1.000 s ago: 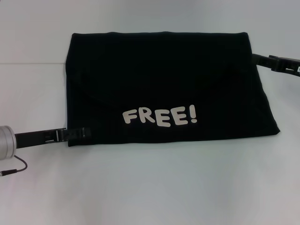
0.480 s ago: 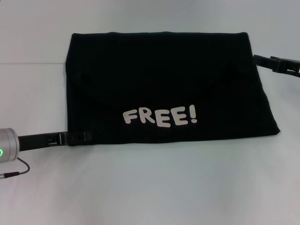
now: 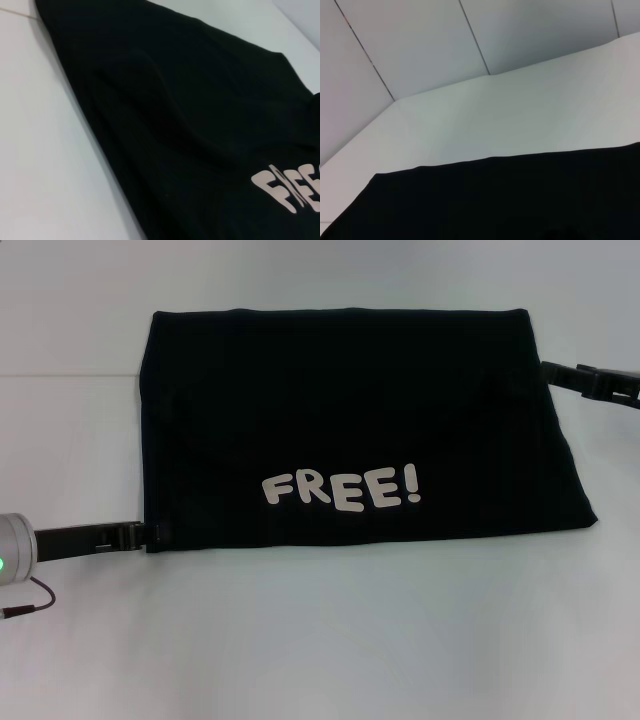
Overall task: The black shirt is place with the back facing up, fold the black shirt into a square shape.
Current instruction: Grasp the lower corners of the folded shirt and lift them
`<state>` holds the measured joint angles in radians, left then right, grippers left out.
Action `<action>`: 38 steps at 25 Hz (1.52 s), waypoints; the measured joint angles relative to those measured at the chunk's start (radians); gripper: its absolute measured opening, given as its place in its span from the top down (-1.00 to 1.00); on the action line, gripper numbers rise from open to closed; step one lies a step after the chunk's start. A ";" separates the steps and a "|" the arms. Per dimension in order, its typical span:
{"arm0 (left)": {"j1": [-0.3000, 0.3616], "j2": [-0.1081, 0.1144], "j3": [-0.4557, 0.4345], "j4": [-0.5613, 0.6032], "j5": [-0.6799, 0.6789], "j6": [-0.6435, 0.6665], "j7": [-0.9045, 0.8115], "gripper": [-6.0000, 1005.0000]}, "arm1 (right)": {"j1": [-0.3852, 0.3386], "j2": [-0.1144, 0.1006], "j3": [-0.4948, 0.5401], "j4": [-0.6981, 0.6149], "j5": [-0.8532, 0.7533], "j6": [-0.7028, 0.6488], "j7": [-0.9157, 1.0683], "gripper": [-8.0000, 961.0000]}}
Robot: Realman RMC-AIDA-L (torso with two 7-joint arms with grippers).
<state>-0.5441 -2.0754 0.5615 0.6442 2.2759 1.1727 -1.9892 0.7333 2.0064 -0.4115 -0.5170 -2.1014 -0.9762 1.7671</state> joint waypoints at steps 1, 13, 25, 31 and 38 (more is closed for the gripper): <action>-0.001 0.000 0.000 0.000 0.002 -0.001 -0.001 0.44 | -0.003 0.000 -0.001 0.000 0.000 -0.001 0.000 -0.43; -0.006 0.001 0.000 0.000 0.002 0.000 -0.003 0.88 | -0.035 -0.040 -0.127 -0.009 -0.061 -0.034 0.101 -0.42; -0.007 0.013 -0.001 0.008 0.008 0.046 -0.006 0.94 | -0.039 -0.071 -0.151 -0.003 -0.209 -0.097 0.246 -0.39; -0.007 0.017 -0.006 0.011 0.030 0.054 -0.010 0.94 | -0.036 -0.061 -0.206 0.001 -0.246 -0.089 0.288 -0.35; -0.007 0.018 -0.006 0.011 0.030 0.051 -0.010 0.94 | -0.036 -0.052 -0.260 0.019 -0.248 -0.073 0.301 -0.27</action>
<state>-0.5507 -2.0571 0.5553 0.6555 2.3056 1.2237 -1.9990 0.6977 1.9549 -0.6717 -0.4981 -2.3490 -1.0492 2.0685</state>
